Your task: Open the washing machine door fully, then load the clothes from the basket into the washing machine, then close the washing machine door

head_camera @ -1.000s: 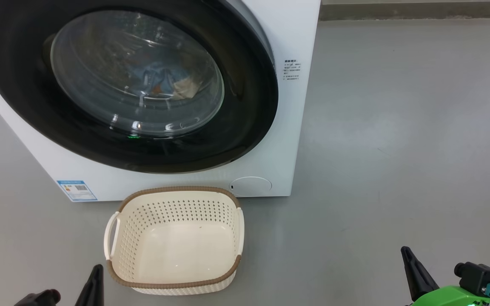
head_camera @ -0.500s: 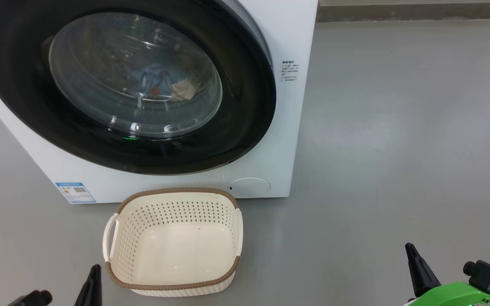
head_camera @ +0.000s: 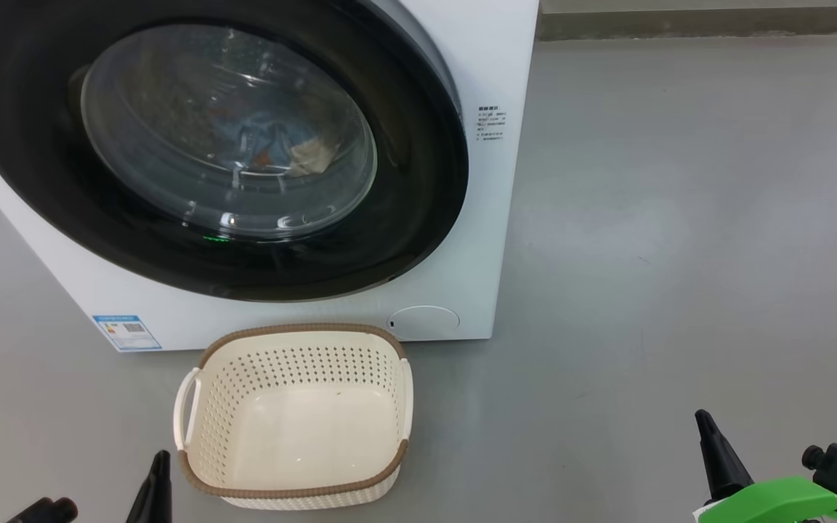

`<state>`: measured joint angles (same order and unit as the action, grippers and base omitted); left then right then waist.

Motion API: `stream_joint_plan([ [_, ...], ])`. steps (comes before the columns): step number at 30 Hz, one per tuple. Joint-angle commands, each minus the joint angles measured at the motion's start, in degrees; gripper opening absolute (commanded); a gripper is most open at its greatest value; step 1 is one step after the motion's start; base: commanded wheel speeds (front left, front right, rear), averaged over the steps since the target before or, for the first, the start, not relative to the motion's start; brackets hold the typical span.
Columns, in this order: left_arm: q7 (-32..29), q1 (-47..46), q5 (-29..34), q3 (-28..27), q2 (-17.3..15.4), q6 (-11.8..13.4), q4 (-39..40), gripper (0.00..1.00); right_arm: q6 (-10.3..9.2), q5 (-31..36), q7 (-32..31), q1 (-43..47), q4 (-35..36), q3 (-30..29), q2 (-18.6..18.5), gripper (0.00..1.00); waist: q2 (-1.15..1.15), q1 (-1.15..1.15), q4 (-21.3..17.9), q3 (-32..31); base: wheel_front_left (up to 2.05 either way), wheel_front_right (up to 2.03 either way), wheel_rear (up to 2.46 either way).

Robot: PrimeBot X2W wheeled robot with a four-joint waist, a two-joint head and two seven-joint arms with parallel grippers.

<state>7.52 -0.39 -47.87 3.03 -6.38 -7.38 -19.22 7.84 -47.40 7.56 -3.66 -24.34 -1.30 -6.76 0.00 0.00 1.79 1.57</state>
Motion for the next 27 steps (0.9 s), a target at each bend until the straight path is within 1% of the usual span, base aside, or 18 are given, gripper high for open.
stream_joint_plan([
  [1,-0.5,-2.6,-1.7,-1.4,-0.7,0.0,1.8,0.0,-0.13,-2.1,-0.6,-1.6,1.9,-0.2,-0.2,0.0,0.0,0.0,0.0,0.0,0.0,0.0,0.0],
  [27,-5.1,-3.7,-16.1,-4.2,0.7,-0.1,2.9,0.0,-0.2,-16.5,-5.1,-1.9,4.8,-1.9,1.2,0.0,0.0,0.0,-0.6,-0.5,0.0,0.0,0.0],
])
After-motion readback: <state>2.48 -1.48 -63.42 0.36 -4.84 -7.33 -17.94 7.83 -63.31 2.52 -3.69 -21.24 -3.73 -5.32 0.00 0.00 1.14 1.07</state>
